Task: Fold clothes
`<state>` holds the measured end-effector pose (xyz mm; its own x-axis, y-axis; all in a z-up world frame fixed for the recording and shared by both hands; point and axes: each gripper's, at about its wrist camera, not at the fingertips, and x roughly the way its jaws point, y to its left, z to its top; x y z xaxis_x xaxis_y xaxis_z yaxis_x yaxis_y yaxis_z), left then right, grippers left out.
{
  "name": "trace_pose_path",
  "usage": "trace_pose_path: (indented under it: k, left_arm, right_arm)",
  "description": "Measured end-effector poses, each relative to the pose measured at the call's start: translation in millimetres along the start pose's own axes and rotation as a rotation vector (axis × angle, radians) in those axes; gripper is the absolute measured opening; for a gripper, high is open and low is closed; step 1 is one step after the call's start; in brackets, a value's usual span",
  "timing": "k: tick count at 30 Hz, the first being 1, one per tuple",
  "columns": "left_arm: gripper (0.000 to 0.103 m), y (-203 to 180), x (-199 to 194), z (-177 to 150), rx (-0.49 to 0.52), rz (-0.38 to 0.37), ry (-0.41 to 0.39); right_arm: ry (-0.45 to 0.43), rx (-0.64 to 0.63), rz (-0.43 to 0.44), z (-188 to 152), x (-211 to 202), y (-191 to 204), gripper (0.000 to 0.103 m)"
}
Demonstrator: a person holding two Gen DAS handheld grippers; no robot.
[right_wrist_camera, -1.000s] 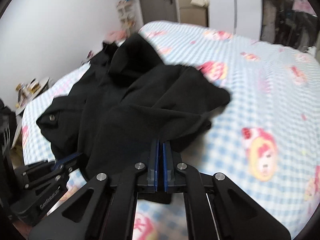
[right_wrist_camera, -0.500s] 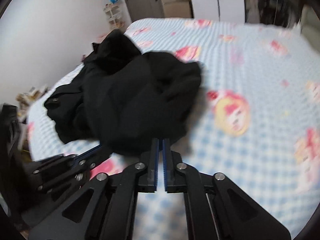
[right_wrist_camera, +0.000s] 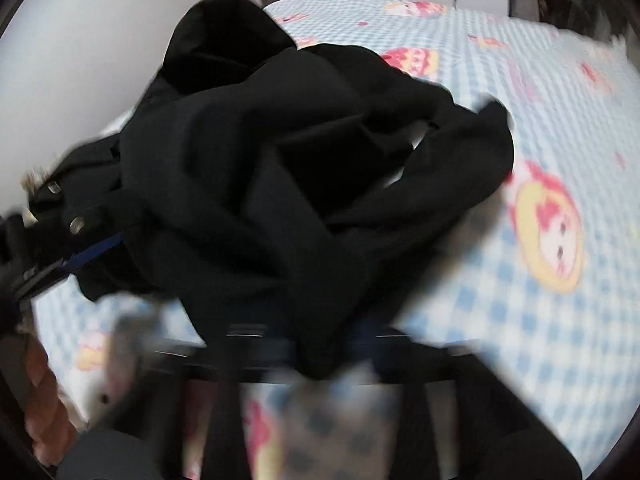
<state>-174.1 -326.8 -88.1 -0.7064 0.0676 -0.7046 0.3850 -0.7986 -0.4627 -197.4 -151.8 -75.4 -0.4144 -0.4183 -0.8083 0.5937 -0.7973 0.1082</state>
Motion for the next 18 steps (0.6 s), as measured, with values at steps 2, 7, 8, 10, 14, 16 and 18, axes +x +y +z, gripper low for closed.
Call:
trace_pose_path:
  k: [2, 7, 8, 10, 14, 16, 18]
  left_arm:
    - [0.021, -20.3, 5.3, -0.7, 0.075, 0.054, -0.019]
    - [0.017, -77.9, -4.1, -19.8, 0.224, 0.085, -0.038]
    - [0.017, -89.4, -6.0, -23.7, 0.254, 0.091, -0.042]
    - [0.016, -104.2, -8.6, -31.5, 0.28, 0.091, -0.036]
    - [0.001, -128.0, -19.5, -51.9, 0.331, 0.025, 0.006]
    - [0.0, -156.2, -30.6, -74.6, 0.431, 0.002, -0.006]
    - [0.0, -176.9, -35.8, -92.4, 0.483, -0.02, 0.001]
  right_arm:
    - [-0.047, -0.048, -0.062, -1.7, -18.2, -0.4, 0.006]
    - [-0.165, -0.169, -0.217, -5.8, -63.8, -1.4, 0.005]
    - [-0.189, -0.194, -0.247, -6.6, -72.9, -1.6, 0.005]
    - [-0.208, -0.242, -0.292, -18.9, -89.7, -1.0, 0.005]
    - [-0.253, -0.226, -0.37, -45.3, -123.7, -20.3, 0.003]
    - [-0.28, -0.2, -0.427, -54.7, -143.1, -31.4, 0.0]
    - [-0.296, -0.164, -0.449, -59.2, -162.9, -45.2, 0.0]
